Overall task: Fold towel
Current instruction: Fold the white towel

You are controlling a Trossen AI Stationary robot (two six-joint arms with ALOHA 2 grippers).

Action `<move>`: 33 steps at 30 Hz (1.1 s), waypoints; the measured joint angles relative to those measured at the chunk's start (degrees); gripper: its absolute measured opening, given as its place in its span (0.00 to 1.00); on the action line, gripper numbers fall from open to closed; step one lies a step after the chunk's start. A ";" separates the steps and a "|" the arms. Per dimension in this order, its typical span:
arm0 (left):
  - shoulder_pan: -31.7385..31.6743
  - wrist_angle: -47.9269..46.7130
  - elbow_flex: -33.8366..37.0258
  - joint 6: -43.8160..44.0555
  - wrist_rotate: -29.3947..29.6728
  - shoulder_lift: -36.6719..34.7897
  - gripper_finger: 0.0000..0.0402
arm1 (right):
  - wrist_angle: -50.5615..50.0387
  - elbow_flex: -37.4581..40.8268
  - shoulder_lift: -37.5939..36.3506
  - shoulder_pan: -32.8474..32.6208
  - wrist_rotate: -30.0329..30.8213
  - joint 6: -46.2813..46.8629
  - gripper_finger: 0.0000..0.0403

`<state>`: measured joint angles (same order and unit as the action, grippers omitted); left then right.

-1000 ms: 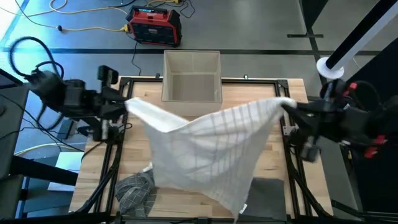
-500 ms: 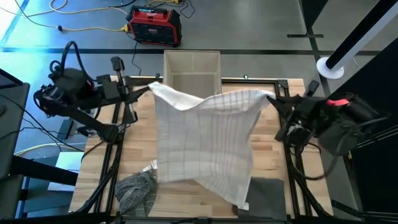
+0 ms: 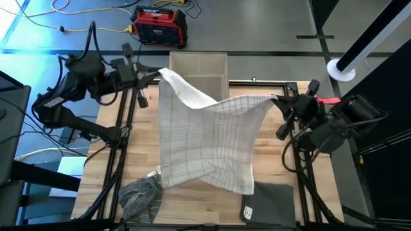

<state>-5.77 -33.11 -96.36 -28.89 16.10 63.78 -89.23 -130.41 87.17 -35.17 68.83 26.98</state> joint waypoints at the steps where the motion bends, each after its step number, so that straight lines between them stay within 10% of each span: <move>1: -0.93 -0.15 0.00 0.34 -0.40 0.10 0.01 | 0.02 0.00 -0.02 0.27 -0.36 0.00 0.00; 9: -7.22 -6.30 0.00 -4.30 0.66 2.01 0.01 | -0.73 0.00 0.81 1.76 0.92 -2.71 0.00; 20: -15.58 8.25 0.00 0.38 -21.31 6.07 0.01 | -0.79 0.00 0.95 8.04 0.20 -5.48 0.00; 33: -29.47 6.01 0.00 -1.41 -27.51 10.01 0.01 | -0.77 0.02 1.05 8.32 0.05 -6.51 0.00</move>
<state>-35.25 -27.09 -96.36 -30.30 -11.41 73.79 -90.00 -130.39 88.23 -26.85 68.88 20.47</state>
